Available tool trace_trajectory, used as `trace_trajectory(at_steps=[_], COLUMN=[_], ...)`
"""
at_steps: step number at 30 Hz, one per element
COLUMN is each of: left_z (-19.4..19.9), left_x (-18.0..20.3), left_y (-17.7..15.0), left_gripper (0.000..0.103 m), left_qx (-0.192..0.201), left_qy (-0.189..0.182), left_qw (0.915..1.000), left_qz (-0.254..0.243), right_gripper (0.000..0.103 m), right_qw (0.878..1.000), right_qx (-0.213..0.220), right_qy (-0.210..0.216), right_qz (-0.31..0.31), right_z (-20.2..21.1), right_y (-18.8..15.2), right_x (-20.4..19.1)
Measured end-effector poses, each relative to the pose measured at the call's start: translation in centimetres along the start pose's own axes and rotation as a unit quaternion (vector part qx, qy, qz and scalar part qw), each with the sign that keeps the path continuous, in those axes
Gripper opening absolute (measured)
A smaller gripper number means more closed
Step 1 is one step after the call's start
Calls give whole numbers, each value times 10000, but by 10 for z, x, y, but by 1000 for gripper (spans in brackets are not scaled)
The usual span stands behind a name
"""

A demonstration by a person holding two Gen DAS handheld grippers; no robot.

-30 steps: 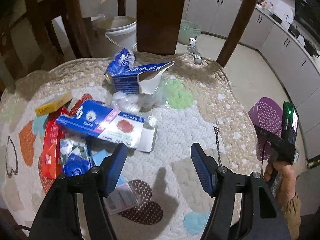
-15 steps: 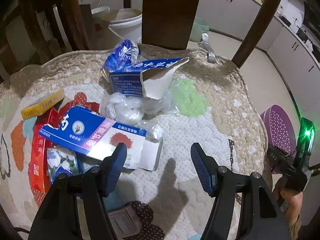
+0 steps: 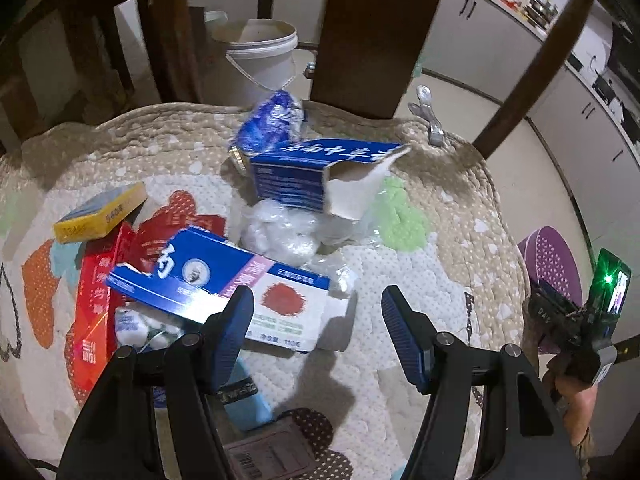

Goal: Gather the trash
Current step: 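Return both open tools to the trash pile on the mat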

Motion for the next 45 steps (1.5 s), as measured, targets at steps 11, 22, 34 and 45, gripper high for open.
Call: trace_trajectory(at_steps=[11,22,34,45], left_z=[67,70,96,91], left_x=[-93,-131,-188,-219], left_y=[-16,-56,-59,-77], left_gripper=[66,67,67,67], left_qx=[495,342,723,767], left_qy=[369,441,361,79], left_qw=[9954,9951,9890,9851], left_qz=[727,814,1241,1534], right_gripper=[69,68,72,77], right_qw=[9950,9726,9885,9984], right_qx=[976,831,1196,400], right_qy=[79,2165,917,403], right_qz=[-178,148,-88,-78], right_z=[56,88,122,175], right_y=[31,15,10,-66], right_x=[-4,-114,-46,22])
Point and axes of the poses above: each gripper's, at about its wrist camera, not at the fingertips, and z roughly against the way its jaws point, x to its right, y to its top, the point moved 9 cm from there along -z, roughly the way its jaws point, and after that the axes turned 1 degree about -y, right-handed, at the moved point
